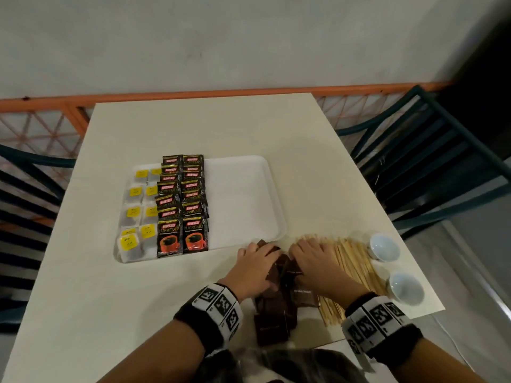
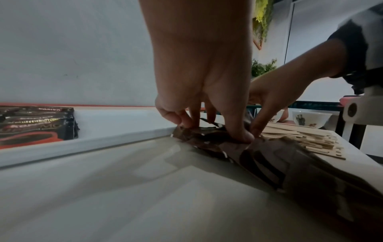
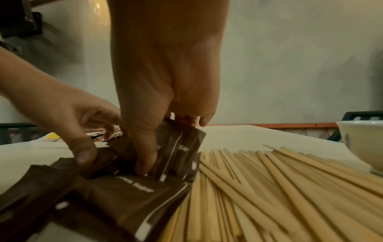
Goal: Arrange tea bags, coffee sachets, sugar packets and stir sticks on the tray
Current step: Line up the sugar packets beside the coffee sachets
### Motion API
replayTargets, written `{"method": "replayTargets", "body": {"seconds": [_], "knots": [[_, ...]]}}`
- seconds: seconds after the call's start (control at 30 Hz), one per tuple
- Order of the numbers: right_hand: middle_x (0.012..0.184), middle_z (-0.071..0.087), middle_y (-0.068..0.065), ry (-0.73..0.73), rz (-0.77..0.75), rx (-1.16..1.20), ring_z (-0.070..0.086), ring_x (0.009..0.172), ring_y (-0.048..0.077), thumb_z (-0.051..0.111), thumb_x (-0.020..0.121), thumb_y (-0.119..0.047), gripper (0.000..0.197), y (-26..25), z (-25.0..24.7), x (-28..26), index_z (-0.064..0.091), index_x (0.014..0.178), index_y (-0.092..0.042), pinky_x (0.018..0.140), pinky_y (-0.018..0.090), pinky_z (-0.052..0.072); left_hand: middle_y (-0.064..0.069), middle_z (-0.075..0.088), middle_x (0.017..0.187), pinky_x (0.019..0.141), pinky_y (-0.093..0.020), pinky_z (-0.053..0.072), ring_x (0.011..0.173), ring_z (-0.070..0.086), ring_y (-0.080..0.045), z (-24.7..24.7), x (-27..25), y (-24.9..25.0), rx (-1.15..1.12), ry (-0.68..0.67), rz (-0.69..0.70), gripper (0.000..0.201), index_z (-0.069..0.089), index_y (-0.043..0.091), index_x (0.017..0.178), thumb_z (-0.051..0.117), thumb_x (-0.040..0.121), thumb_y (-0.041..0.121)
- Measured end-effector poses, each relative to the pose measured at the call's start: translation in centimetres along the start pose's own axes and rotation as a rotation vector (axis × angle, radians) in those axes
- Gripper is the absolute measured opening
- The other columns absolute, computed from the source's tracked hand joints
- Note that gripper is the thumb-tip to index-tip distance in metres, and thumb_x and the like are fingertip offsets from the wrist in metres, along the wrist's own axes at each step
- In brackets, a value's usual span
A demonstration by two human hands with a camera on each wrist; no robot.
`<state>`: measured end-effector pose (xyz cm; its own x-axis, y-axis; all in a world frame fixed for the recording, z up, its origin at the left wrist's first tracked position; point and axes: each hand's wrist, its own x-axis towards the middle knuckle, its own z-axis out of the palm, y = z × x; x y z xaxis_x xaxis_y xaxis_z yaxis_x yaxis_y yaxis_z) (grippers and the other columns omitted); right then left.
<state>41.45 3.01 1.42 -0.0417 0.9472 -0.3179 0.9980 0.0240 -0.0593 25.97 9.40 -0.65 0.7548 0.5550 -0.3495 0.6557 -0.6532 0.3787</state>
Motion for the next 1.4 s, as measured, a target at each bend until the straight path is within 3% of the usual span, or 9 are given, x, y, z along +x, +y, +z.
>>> {"method": "replayTargets", "body": {"seconds": [0.2, 0.37, 0.5, 0.6, 0.7, 0.87, 1.0, 1.13, 1.4], "knots": [[0.115, 0.051, -0.006, 0.033, -0.015, 0.278, 0.046, 0.111, 0.015, 0.052, 0.089, -0.017, 0.025, 0.1, -0.4, -0.6, 0.042, 0.111, -0.023, 0.096, 0.031, 0.031, -0.010, 0.028, 0.142, 0.106, -0.041, 0.024, 0.129, 0.028, -0.029, 0.4, -0.3, -0.3, 0.044, -0.050, -0.117, 0.087, 0.017, 0.016, 0.146, 0.068, 0.079, 0.036], [0.093, 0.050, -0.021, -0.076, 0.018, 0.723, 0.055, 0.089, 0.001, 0.060, 0.087, -0.017, 0.039, 1.0, -3.1, -2.3, 0.036, 0.115, -0.029, 0.071, 0.007, 0.044, -0.007, 0.035, 0.132, 0.102, -0.037, 0.026, 0.122, 0.032, -0.026, 0.3, -1.6, -1.8, 0.014, -0.015, -0.166, 0.070, 0.033, 0.017, 0.135, 0.065, 0.079, 0.043], [0.119, 0.053, -0.010, -0.313, -0.080, 0.603, 0.053, 0.107, 0.005, 0.062, 0.085, -0.016, 0.056, 0.2, -1.9, -3.0, 0.035, 0.132, -0.028, 0.090, 0.016, 0.042, -0.004, 0.037, 0.129, 0.099, -0.036, 0.026, 0.119, 0.033, -0.024, 0.3, -2.9, -3.3, -0.013, 0.013, -0.203, 0.061, 0.039, 0.019, 0.129, 0.060, 0.080, 0.047], [0.134, 0.045, -0.003, -0.300, -0.064, 0.355, 0.042, 0.125, 0.014, 0.062, 0.084, -0.020, 0.063, -0.4, 0.9, -2.6, 0.030, 0.139, -0.022, 0.104, 0.024, 0.035, -0.001, 0.035, 0.128, 0.098, -0.035, 0.023, 0.117, 0.030, -0.021, 0.1, -4.2, -4.4, -0.054, 0.052, -0.253, 0.060, 0.042, 0.022, 0.129, 0.061, 0.078, 0.049], [0.139, 0.033, 0.004, -0.223, -0.076, 0.070, 0.035, 0.127, 0.020, 0.060, 0.086, -0.025, 0.067, -0.5, 2.7, -2.3, 0.023, 0.142, -0.018, 0.108, 0.030, 0.031, 0.002, 0.034, 0.128, 0.099, -0.034, 0.022, 0.117, 0.029, -0.018, 0.0, -5.4, -5.2, -0.108, 0.107, -0.309, 0.057, 0.045, 0.025, 0.127, 0.062, 0.078, 0.049], [0.140, 0.027, 0.006, -0.116, -0.144, 0.000, 0.032, 0.127, 0.023, 0.060, 0.085, -0.028, 0.055, -1.2, 2.9, -1.7, 0.034, 0.133, -0.017, 0.110, 0.034, 0.033, 0.005, 0.056, 0.118, 0.095, -0.035, 0.036, 0.109, 0.052, -0.018, -0.1, -7.0, -6.0, -0.272, 0.131, -0.358, 0.048, 0.046, 0.028, 0.119, 0.067, 0.077, 0.040], [0.132, 0.040, 0.001, -0.121, -0.181, 0.049, 0.037, 0.117, 0.018, 0.054, 0.089, -0.021, 0.042, -1.8, 1.9, -1.0, 0.036, 0.128, -0.020, 0.102, 0.029, 0.034, 0.010, 0.062, 0.093, 0.074, -0.020, 0.047, 0.086, 0.059, -0.010, -0.4, -8.2, -6.8, -0.590, 0.225, -0.369, 0.040, 0.049, 0.029, 0.100, 0.076, 0.071, 0.025], [0.127, 0.047, -0.001, -0.208, -0.169, 0.186, 0.039, 0.115, 0.015, 0.054, 0.089, -0.020, 0.040, -2.3, 0.6, -0.6, 0.038, 0.126, -0.019, 0.100, 0.027, 0.035, 0.016, 0.058, 0.089, 0.066, -0.008, 0.043, 0.082, 0.056, -0.002, -0.7, -9.3, -7.6, -0.761, 0.344, -0.382, 0.044, 0.048, 0.029, 0.105, 0.077, 0.072, 0.019], [0.098, 0.057, -0.006, -0.126, -0.154, 0.684, 0.056, 0.087, 0.008, 0.064, 0.084, -0.022, 0.026, -3.8, -4.4, 1.0, 0.050, 0.107, -0.021, 0.071, 0.013, 0.044, -0.004, 0.069, 0.098, 0.072, -0.028, 0.056, 0.094, 0.066, -0.020, -0.9, -10.3, -8.5, -1.232, 0.493, -0.393, 0.035, 0.059, 0.017, 0.105, 0.073, 0.075, 0.004]]}}
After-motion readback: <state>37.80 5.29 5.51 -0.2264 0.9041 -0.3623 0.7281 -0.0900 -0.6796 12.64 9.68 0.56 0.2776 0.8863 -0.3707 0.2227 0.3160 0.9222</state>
